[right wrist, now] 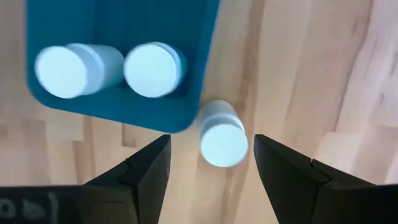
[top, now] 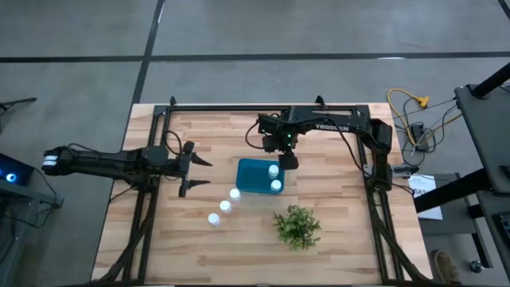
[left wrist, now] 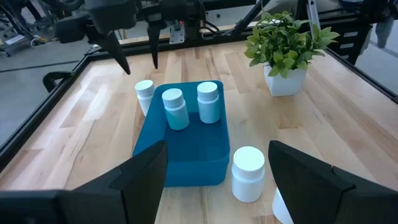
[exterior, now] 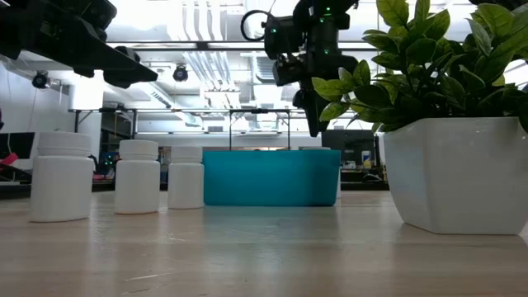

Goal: Pick and place pill bottles into a basket
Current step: Put the white pill bottle in the blue bin

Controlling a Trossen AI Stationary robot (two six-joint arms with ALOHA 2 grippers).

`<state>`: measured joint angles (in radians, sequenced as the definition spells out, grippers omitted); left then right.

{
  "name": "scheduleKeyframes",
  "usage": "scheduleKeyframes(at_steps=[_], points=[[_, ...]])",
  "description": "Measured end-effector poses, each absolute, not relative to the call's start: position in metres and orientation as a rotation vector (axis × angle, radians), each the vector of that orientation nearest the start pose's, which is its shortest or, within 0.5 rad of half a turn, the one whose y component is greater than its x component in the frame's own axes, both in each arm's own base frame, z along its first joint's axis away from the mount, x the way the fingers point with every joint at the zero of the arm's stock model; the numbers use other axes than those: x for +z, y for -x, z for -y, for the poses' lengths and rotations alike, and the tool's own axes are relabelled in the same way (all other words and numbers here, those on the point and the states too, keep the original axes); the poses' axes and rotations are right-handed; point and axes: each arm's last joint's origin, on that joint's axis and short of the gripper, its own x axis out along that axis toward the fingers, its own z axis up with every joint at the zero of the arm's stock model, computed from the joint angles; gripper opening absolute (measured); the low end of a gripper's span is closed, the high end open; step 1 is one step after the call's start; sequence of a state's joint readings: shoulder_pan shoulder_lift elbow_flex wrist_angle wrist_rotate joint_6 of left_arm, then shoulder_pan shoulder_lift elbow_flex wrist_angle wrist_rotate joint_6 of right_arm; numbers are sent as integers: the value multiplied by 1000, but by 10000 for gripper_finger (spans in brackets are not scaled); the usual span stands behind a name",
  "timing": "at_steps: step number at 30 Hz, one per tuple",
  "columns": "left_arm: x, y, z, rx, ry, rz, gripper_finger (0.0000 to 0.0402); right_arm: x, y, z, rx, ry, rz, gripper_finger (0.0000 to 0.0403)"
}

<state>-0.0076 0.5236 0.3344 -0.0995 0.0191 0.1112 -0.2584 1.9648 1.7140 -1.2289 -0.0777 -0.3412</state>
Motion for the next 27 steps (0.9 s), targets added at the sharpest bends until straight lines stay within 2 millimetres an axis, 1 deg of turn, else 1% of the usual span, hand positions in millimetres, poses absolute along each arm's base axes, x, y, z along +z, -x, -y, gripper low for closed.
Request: scheduleKeyframes(at_steps=[7, 12, 19, 22, 27], points=[[221, -136, 2, -42, -109, -288, 261, 242, -368, 96, 99, 20, -1476, 219], [221, -136, 2, -42, -109, -288, 261, 242, -369, 97, 72, -5, -1468, 219], [221, -136, 2, -42, -109, -288, 261, 254, -367, 97, 41, -14, -1415, 220], [221, -136, 2, -43, -109, -288, 261, 259, -366, 96, 19, -30, -1393, 231], [221, -136, 2, -43, -109, -287, 261, 263, -365, 96, -23, -49, -1380, 263]])
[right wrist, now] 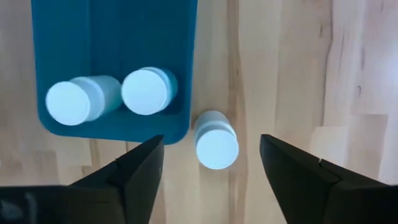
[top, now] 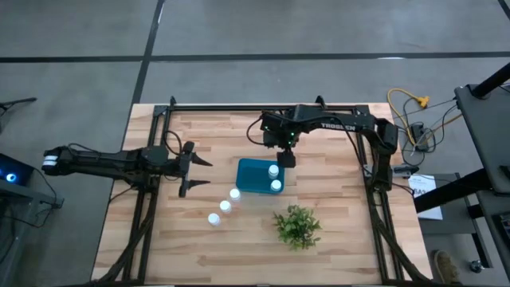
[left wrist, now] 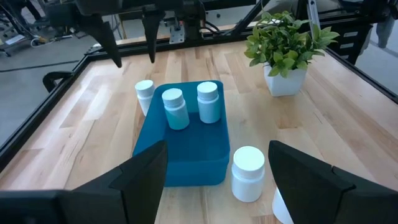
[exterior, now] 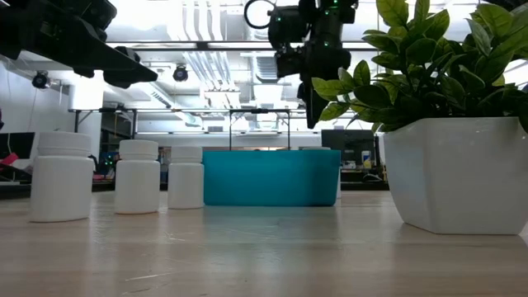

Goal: Pick and place pill bottles into a basket
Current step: Put the white pill bottle in the blue bin

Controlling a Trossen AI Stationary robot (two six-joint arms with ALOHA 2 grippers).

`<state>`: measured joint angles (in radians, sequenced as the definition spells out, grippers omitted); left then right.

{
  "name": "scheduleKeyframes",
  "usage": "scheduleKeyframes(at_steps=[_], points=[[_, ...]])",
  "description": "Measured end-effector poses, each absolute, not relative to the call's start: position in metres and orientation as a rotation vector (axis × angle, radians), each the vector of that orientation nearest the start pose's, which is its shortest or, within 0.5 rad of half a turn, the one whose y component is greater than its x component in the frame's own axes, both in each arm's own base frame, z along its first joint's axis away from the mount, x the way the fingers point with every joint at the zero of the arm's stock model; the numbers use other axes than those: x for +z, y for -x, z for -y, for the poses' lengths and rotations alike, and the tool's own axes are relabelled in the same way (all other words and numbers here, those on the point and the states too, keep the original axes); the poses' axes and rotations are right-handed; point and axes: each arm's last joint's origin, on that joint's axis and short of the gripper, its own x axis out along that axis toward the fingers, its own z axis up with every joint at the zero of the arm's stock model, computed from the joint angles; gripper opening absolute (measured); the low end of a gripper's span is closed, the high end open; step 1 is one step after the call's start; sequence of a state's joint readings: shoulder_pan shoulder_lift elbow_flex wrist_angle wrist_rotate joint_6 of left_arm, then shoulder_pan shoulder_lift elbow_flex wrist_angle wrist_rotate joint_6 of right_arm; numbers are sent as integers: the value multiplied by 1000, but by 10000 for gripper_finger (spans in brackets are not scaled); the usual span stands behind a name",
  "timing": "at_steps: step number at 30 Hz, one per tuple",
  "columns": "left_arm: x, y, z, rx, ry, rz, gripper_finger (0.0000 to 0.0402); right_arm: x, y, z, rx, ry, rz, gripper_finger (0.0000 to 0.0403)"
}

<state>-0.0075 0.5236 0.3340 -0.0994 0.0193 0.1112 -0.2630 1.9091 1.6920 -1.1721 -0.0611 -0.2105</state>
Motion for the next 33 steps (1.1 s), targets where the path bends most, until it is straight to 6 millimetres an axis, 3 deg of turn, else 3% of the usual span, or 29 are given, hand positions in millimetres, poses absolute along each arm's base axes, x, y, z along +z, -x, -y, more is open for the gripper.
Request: scheduleKeyframes(at_steps=[8, 15, 24, 33], points=[[219, -135, 2, -44, -109, -304, 261, 261, -362, 98, -83, 5, -1417, 296], [219, -136, 2, -43, -109, -303, 261, 256, -359, 97, -88, 4, -1452, 291], [219, -136, 2, -43, -109, -303, 261, 236, -352, 95, -74, -10, -1515, 287], [219, -136, 2, -43, -109, -302, 261, 257, -349, 96, -101, 21, -1386, 278]])
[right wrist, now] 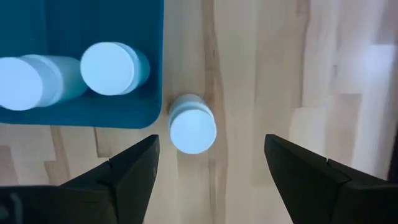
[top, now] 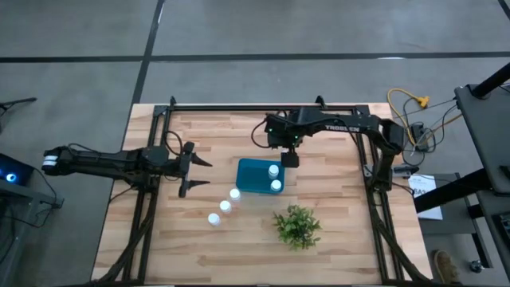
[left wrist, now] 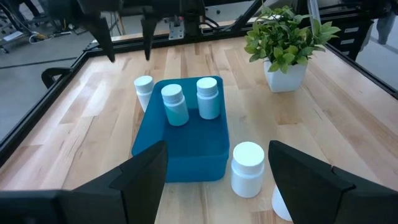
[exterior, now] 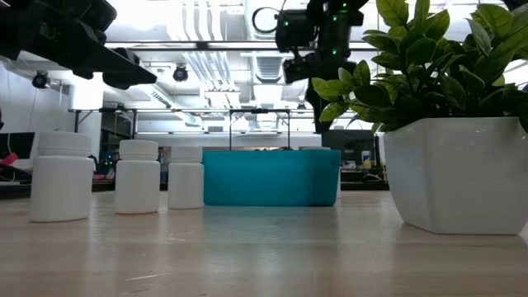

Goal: Pick and place pill bottles into a basket
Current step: Put the white pill bottle in the blue bin

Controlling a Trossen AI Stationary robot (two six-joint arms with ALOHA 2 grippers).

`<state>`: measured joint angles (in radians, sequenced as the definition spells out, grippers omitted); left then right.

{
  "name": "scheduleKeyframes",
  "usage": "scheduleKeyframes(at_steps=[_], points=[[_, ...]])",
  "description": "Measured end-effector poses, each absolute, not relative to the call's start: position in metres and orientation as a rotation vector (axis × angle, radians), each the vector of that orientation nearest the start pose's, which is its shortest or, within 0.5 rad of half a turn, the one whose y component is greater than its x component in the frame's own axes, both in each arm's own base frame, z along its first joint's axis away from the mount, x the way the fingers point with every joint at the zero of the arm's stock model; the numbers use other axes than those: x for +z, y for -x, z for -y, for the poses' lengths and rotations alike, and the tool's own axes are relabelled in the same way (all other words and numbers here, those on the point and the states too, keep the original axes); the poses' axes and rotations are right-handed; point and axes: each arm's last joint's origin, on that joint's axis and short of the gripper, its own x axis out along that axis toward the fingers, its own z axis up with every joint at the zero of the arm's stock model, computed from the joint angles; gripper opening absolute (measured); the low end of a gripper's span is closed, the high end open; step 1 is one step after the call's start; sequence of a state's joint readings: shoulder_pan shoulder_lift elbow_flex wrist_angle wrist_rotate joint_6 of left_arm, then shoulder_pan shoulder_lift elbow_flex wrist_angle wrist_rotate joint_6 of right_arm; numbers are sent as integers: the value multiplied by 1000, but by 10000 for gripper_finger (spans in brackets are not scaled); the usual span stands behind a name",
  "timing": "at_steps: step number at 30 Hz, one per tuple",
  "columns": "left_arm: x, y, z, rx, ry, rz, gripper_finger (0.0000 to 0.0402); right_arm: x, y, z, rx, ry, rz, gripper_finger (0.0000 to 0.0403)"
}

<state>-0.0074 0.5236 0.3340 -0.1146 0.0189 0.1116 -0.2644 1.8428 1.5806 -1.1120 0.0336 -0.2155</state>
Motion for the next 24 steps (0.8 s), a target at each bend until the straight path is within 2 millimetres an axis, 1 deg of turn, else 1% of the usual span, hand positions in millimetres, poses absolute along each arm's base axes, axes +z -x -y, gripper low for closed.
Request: scheduleKeyframes(at_steps=[4, 8, 11, 14, 16, 19, 24], points=[[219, -136, 2, -43, -109, -302, 261, 275, -339, 94, -134, 17, -1296, 273], [219, -135, 2, -43, -109, -302, 261, 280, -327, 91, -153, 20, -1200, 269], [219, -135, 2, -43, -109, -302, 261, 275, -318, 89, -159, 28, -1146, 270], [219, -135, 2, -43, -109, -302, 261, 265, -312, 87, -164, 29, -1127, 268], [219, -136, 2, -43, -109, -302, 261, 261, -310, 86, -165, 31, -1117, 266], [219, -136, 2, -43, -109, -302, 261, 261, -309, 86, -167, 33, -1105, 263], [219, -136, 2, -43, -109, -302, 261, 253, -310, 86, -164, 28, -1132, 263]])
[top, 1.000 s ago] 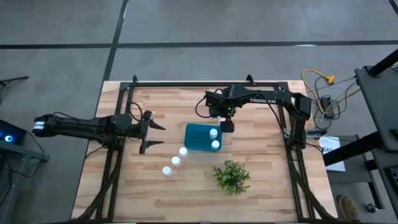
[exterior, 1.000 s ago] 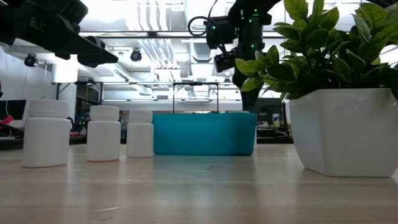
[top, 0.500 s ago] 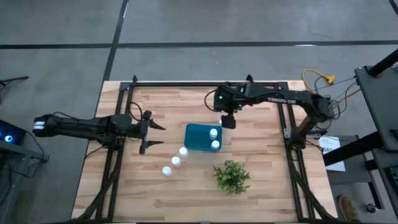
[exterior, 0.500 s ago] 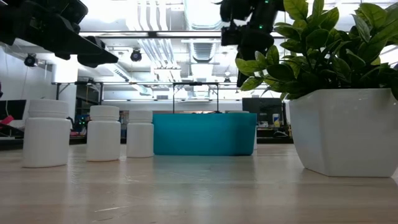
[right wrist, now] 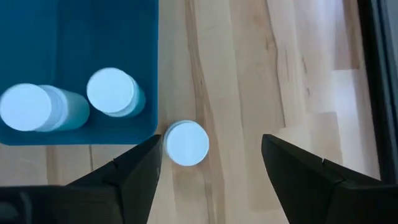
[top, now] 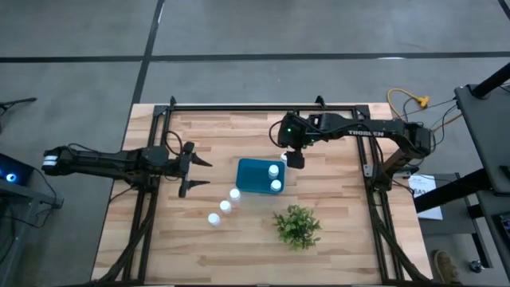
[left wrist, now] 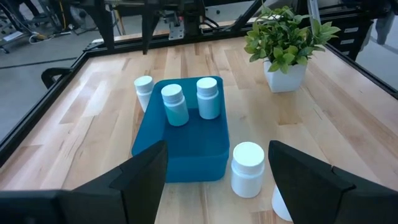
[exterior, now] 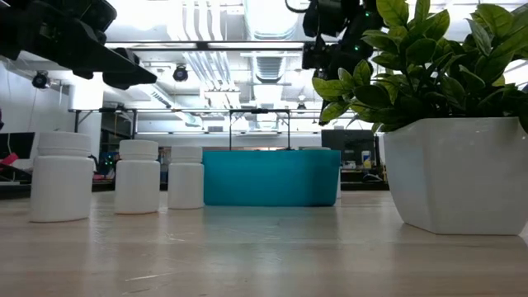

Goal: Pick and place pill bottles into a basket
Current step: Put the white pill bottle in the blue bin

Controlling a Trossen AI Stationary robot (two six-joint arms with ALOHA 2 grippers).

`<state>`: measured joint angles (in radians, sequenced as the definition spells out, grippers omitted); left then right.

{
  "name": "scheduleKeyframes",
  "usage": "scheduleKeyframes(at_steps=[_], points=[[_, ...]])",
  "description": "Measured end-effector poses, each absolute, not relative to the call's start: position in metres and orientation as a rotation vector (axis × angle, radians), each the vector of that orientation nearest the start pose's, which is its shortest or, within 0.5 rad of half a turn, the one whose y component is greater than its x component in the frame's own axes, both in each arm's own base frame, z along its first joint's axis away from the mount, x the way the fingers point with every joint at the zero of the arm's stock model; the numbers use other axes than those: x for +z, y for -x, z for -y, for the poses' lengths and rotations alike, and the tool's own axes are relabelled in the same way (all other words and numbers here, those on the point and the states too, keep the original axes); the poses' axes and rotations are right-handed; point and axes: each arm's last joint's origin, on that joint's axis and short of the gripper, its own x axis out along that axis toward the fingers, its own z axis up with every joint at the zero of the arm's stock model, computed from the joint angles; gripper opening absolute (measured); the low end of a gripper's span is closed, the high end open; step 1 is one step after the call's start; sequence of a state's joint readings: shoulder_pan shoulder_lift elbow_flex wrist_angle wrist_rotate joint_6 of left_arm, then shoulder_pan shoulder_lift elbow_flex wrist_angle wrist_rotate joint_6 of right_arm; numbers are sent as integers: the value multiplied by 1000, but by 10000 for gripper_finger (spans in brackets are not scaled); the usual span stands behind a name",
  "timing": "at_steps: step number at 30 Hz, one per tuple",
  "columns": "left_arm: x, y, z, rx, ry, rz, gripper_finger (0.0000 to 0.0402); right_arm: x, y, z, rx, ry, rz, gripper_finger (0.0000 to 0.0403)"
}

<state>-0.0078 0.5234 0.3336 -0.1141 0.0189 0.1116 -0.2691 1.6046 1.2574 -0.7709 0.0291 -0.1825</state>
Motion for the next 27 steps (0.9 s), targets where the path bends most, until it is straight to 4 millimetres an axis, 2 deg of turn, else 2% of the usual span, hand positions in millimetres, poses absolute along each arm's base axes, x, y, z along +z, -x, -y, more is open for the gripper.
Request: scheduleKeyframes(at_steps=[27], points=[[219, -136, 2, -43, -109, -302, 261, 217, -323, 88, -76, -4, -1237, 258]])
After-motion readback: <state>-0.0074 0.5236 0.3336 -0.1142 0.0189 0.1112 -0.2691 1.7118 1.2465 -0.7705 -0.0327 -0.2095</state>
